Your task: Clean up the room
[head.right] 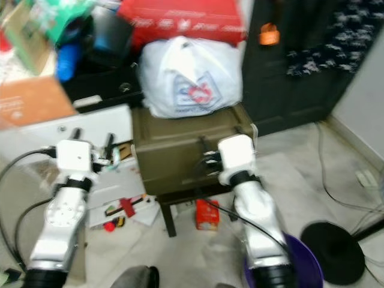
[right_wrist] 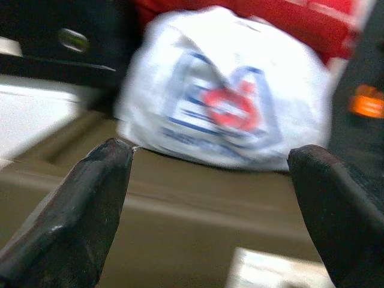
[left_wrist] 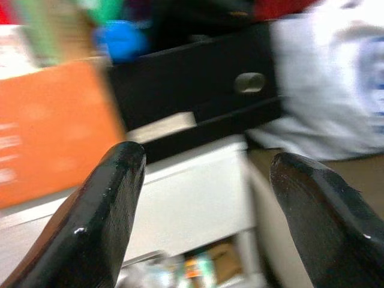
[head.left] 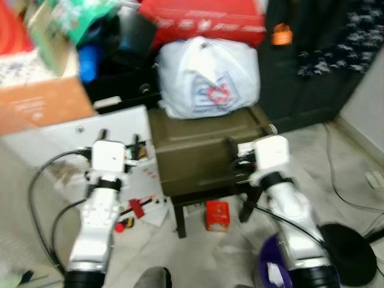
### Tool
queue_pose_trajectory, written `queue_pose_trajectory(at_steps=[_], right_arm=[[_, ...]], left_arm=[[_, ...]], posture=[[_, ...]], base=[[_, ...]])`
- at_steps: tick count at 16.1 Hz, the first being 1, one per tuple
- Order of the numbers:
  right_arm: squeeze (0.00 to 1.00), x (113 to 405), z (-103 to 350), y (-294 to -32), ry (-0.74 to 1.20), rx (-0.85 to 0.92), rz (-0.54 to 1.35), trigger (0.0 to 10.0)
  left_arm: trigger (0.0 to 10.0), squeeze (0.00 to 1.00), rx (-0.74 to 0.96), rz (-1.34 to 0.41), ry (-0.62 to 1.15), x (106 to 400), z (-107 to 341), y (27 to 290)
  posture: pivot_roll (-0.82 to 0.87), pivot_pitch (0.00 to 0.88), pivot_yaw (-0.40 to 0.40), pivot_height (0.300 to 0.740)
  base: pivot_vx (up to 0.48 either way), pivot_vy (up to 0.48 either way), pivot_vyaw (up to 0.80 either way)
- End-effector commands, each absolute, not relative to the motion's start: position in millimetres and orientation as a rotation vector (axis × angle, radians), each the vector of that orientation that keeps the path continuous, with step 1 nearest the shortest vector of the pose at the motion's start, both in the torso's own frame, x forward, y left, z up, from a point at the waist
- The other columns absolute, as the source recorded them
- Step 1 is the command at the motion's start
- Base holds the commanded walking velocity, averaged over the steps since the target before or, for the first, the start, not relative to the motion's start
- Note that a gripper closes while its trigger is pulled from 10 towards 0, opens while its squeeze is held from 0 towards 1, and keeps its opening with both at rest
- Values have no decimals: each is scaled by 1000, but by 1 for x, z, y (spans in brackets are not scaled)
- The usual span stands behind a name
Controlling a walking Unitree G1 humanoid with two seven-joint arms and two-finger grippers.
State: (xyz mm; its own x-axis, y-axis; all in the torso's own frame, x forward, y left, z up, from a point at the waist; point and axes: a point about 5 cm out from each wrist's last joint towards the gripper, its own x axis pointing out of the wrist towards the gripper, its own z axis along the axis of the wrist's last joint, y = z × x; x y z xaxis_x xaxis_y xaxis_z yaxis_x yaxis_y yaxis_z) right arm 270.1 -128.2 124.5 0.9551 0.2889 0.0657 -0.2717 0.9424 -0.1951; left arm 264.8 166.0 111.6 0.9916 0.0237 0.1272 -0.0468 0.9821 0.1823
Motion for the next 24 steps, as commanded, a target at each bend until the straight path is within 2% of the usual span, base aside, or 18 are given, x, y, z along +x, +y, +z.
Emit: queue_pose_trajectory(at_steps=[1, 4, 9, 13, 24], right_arm=[[0, 270, 130, -131, -106, -186, 284, 10000], [0, 270, 131, -131, -108, -182, 285, 10000], [0, 257, 123, -144, -72, -205, 262, 10000], [0, 266, 128, -137, -92, -191, 265, 10000], [0, 271, 126, -140, -71, -170, 209, 10000]], left_arm=[[10000, 0, 191, 40, -125, 265, 113, 164], [10000, 0, 184, 36, -119, 265, 113, 165], [10000, 0, 160, 27, -69, 247, 103, 173], [10000, 0, 148, 48, -80, 256, 107, 171], [10000, 0, 115, 9, -43, 258, 104, 168]], posture=[[-104, 0, 41, 740], [-105, 0, 35, 740], [-98, 0, 28, 740], [-92, 0, 26, 740], [-89, 0, 27, 740]], base=[[0, 0, 781], [0, 0, 781], [0, 0, 781], [0, 0, 761], [0, 0, 0]])
